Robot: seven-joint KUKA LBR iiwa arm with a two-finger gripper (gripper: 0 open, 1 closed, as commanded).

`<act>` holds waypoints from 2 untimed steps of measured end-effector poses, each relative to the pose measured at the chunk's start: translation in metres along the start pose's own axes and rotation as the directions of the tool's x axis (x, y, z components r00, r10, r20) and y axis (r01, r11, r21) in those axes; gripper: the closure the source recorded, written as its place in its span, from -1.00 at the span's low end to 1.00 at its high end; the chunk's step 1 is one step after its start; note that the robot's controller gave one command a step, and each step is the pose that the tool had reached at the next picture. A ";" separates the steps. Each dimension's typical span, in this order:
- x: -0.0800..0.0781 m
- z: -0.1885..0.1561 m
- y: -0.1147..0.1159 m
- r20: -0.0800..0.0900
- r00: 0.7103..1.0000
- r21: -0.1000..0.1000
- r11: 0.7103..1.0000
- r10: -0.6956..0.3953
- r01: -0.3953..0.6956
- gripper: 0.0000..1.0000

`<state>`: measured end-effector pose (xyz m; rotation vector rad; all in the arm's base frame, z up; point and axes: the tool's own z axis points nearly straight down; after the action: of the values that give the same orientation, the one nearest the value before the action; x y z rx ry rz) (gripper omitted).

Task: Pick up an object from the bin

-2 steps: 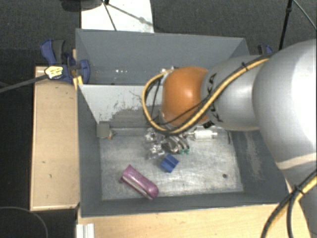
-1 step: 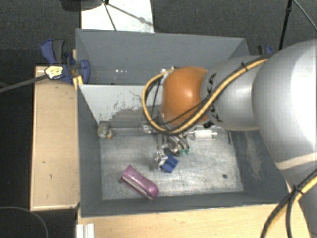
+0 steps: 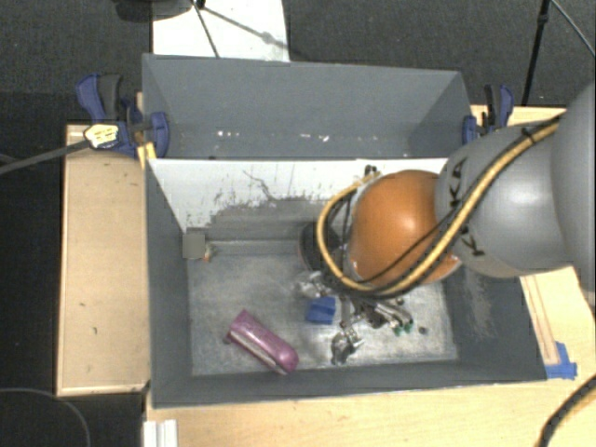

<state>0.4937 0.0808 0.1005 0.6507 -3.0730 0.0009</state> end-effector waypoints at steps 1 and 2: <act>0.017 0.031 -0.066 -0.001 1.000 0.000 1.000 0.029 -0.029 -1.00; -0.006 0.030 -0.016 0.005 0.987 -0.002 0.987 0.164 -0.164 -1.00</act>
Offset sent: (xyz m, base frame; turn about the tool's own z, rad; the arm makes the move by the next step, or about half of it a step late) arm 0.0107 -0.0633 -0.0305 0.0210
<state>0.5061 0.0686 0.0710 0.3968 -3.1209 -0.0026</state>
